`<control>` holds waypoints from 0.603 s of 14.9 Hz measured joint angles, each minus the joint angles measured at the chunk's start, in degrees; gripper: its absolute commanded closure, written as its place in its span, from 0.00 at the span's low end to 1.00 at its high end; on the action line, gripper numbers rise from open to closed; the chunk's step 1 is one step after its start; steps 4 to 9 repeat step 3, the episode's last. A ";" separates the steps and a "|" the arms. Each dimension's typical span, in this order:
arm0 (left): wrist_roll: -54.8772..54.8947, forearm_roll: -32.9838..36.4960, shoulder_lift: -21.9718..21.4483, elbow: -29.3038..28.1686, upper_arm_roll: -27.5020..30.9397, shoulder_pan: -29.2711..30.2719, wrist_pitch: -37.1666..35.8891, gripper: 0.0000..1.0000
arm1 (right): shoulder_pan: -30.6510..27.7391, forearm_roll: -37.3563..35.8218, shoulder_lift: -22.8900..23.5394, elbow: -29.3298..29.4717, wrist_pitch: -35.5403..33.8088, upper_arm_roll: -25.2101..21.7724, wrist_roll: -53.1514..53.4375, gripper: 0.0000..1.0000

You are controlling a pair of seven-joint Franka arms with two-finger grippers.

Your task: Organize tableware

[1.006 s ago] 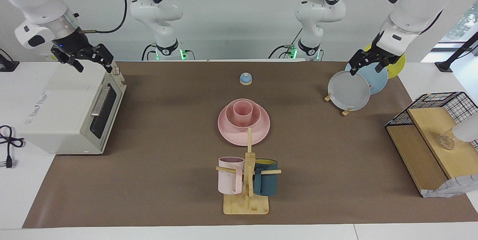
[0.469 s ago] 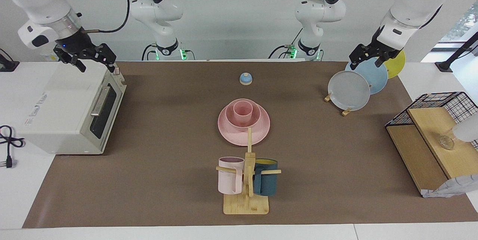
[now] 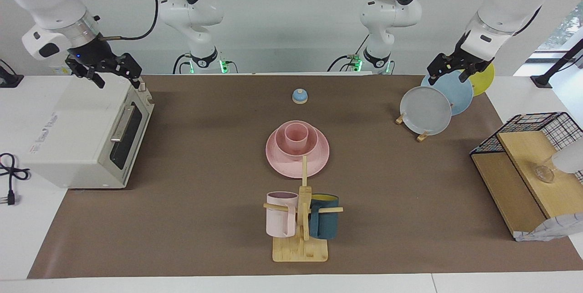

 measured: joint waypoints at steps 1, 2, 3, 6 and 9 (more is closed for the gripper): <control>0.03 0.00 0.00 0.00 -0.10 0.01 0.00 0.00 | 0.00 0.00 0.00 0.00 0.00 0.00 0.00 0.00; 0.04 0.00 0.00 0.00 -0.21 0.04 0.00 0.00 | 0.00 0.00 0.00 0.00 0.00 0.00 0.00 0.00; 0.05 0.00 0.00 0.00 -0.29 0.13 0.00 0.00 | 0.00 0.00 0.00 0.00 0.00 0.00 0.00 0.00; 0.05 0.00 0.00 0.00 -0.29 0.13 0.00 0.00 | 0.00 0.00 0.00 0.00 0.00 0.00 0.00 0.00; 0.05 0.00 0.00 0.00 -0.29 0.13 0.00 0.00 | 0.00 0.00 0.00 0.00 0.00 0.00 0.00 0.00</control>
